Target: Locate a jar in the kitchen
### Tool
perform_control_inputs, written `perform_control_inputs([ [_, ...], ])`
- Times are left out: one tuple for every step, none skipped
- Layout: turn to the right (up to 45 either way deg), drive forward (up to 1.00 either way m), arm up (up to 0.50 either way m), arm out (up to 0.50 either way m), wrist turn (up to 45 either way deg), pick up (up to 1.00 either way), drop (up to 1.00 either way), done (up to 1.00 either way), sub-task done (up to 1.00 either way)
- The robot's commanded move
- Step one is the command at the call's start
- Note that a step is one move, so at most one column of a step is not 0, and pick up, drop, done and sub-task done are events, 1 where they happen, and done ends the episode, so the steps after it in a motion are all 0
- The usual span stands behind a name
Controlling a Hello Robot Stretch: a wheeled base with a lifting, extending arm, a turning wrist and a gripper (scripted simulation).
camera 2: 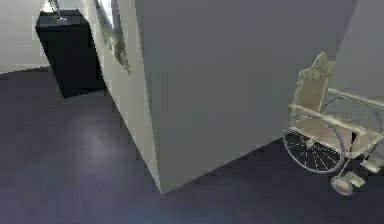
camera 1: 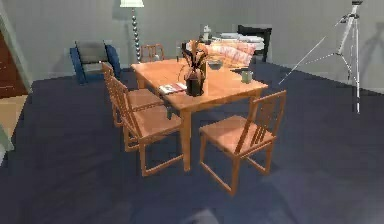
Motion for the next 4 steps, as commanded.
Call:
perform_control_inputs([
  [45.0,0.00,0.00,0.00,0.0,0.00,0.00,0.00,0.00],
  [0.0,0.70,0.00,0.00,0.0,0.00,0.00,0.00,0.00],
  [0.0,1.00,0.00,0.00,0.0,0.00,0.00,0.00,0.00],
  [6.0,0.00,0.00,0.00,0.0,0.00,0.00,0.00,0.00],
])
